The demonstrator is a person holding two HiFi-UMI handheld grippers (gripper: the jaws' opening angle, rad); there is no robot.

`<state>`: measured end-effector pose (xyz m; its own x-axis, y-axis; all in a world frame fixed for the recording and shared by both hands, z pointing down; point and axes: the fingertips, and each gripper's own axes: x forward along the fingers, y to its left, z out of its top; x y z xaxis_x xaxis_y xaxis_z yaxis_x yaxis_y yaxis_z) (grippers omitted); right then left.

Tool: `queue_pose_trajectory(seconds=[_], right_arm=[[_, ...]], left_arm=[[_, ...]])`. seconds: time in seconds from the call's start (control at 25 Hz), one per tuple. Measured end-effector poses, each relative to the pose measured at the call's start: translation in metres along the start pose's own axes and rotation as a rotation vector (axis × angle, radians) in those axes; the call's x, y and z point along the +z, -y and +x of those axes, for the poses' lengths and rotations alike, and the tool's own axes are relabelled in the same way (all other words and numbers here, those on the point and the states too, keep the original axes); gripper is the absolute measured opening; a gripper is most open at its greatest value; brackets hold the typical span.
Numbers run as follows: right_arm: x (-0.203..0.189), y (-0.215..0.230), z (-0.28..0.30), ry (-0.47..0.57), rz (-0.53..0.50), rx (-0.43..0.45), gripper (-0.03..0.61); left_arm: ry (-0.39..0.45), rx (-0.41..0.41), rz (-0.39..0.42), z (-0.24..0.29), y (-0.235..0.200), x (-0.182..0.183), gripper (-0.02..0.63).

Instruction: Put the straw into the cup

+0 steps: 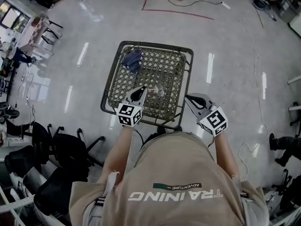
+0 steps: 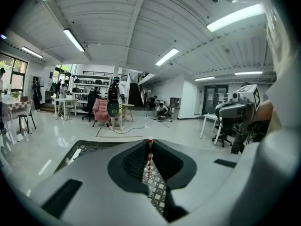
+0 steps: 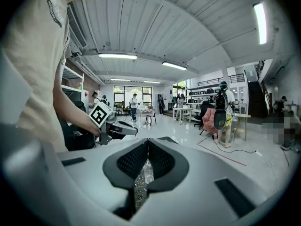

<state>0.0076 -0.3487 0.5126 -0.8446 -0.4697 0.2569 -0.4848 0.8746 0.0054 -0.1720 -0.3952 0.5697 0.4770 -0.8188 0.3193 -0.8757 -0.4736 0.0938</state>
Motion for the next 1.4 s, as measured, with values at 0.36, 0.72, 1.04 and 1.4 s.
queue_pose_trajectory(seconds=[0.36, 0.72, 1.04, 1.4], right_arm=[[-0.009, 0.011, -0.015, 0.009, 0.069, -0.079, 0.018], [-0.007, 0.016, -0.015, 0.013, 0.077, -0.078, 0.018], [-0.003, 0.011, -0.010, 0.026, 0.072, -0.060, 0.018], [0.015, 0.012, -0.001, 0.071, 0.046, -0.053, 0.018]], left_arm=[[-0.085, -0.062, 0.028, 0.043, 0.005, -0.028, 0.037], [-0.167, -0.070, 0.015, 0.064, 0.009, -0.050, 0.038], [-0.127, -0.065, 0.045, 0.059, 0.009, -0.036, 0.110], [0.086, 0.011, 0.041, -0.013, -0.003, 0.038, 0.109]])
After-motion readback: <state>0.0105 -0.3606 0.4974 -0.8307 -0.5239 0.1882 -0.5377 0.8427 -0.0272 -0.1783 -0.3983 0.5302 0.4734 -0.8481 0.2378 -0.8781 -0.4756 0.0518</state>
